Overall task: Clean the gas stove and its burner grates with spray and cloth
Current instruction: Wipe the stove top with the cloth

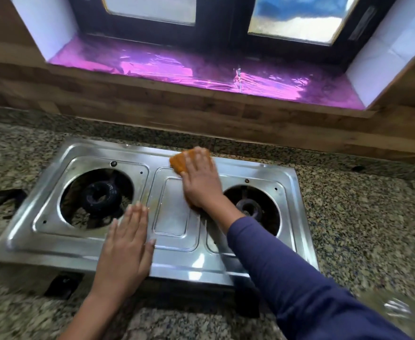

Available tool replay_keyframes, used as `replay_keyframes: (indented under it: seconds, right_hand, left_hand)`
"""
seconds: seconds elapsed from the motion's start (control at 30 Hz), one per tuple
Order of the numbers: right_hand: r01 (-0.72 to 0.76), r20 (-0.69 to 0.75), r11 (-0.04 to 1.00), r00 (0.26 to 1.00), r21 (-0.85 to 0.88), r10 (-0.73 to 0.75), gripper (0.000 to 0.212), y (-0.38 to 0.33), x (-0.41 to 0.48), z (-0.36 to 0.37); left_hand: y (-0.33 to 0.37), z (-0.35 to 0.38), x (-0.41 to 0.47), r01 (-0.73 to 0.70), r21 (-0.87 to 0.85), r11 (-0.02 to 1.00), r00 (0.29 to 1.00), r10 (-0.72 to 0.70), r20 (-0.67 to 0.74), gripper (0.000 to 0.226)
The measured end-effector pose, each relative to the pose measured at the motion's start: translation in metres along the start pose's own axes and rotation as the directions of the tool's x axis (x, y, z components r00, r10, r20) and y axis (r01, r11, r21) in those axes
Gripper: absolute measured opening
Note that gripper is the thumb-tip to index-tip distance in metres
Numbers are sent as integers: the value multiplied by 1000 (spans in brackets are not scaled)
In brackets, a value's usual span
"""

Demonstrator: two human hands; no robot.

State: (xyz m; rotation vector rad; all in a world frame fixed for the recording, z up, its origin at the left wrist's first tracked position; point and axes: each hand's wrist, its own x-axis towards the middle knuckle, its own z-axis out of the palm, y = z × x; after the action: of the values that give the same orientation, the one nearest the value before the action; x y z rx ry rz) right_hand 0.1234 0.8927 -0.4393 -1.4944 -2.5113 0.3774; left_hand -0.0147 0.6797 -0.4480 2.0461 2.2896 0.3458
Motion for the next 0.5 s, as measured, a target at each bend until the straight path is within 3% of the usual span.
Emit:
replay_keyframes:
  seconds: [0.1, 0.2, 0.37, 0.5]
  right_hand:
    - [-247, -67, 969, 967, -34, 244, 61, 18, 11, -6]
    - [-255, -62, 964, 966, -82, 250, 59, 15, 21, -6]
    - [87, 77, 993, 994, -78, -81, 58, -29, 30, 4]
    - [407, 195, 913, 897, -17, -396, 63, -57, -20, 15]
  left_hand:
    - [-24, -3, -4, 42, 14, 999, 999, -42, -13, 66]
    - [-27, 1, -5, 2, 5, 1000, 1000, -2, -21, 65]
    - [-28, 3, -5, -17, -8, 1000, 999, 17, -36, 65]
    - [-27, 1, -4, -10, -29, 1000, 999, 9, -41, 66]
